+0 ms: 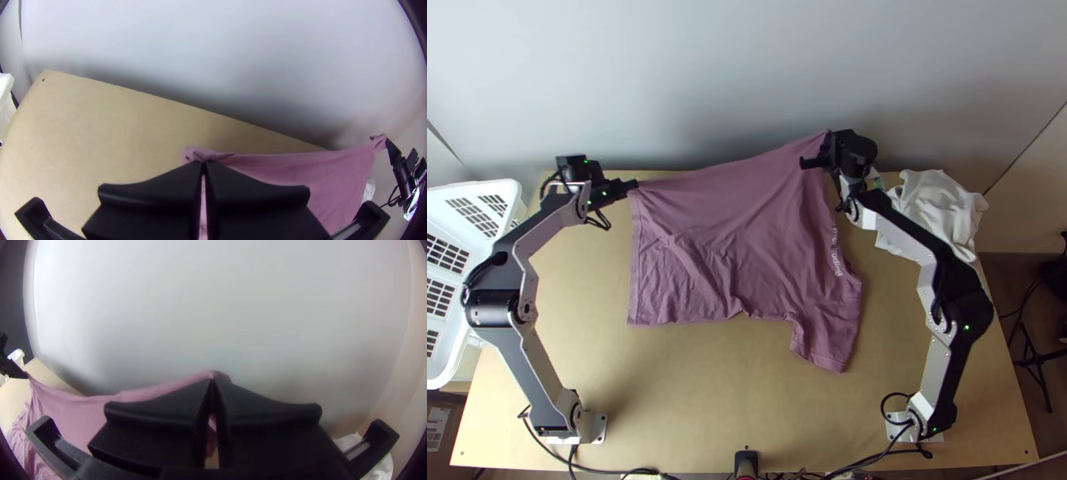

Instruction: Fold the t-shirt

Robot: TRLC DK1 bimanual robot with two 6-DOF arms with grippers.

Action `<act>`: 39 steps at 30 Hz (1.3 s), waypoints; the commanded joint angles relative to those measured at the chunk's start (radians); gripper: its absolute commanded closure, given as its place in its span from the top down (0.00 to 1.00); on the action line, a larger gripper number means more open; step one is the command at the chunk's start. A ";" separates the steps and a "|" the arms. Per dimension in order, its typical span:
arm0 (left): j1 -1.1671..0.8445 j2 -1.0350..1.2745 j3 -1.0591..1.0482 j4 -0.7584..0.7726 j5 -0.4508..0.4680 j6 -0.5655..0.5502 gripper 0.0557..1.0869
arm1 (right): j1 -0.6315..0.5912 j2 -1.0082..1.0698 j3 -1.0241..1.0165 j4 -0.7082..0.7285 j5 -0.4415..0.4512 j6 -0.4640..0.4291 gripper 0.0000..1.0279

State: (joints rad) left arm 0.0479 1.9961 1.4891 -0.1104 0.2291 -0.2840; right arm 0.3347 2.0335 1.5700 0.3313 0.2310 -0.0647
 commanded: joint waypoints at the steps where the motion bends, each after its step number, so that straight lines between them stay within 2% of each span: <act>1: -0.042 0.020 -0.053 -0.011 -0.008 0.072 0.04 | 0.021 0.007 -0.087 0.006 0.030 0.000 0.03; 4: -0.039 0.010 -0.078 -0.012 -0.013 0.075 0.04 | 0.044 -0.045 -0.194 0.041 0.047 -0.006 0.03; 19: -0.019 -0.152 -0.274 -0.020 -0.013 0.092 0.04 | 0.076 -0.274 -0.597 0.018 0.070 0.002 0.03; 29: -0.048 -0.309 -0.418 -0.089 -0.005 0.098 0.04 | 0.081 -0.375 -0.723 -0.066 0.070 0.014 0.03; 39: -0.069 -0.395 -0.567 -0.100 0.001 0.078 0.04 | 0.161 -0.487 -0.795 -0.158 0.070 0.037 0.03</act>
State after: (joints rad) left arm -0.0051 1.6611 1.0157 -0.2005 0.2241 -0.1940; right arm 0.4519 1.6199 0.8284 0.2283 0.2996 -0.0448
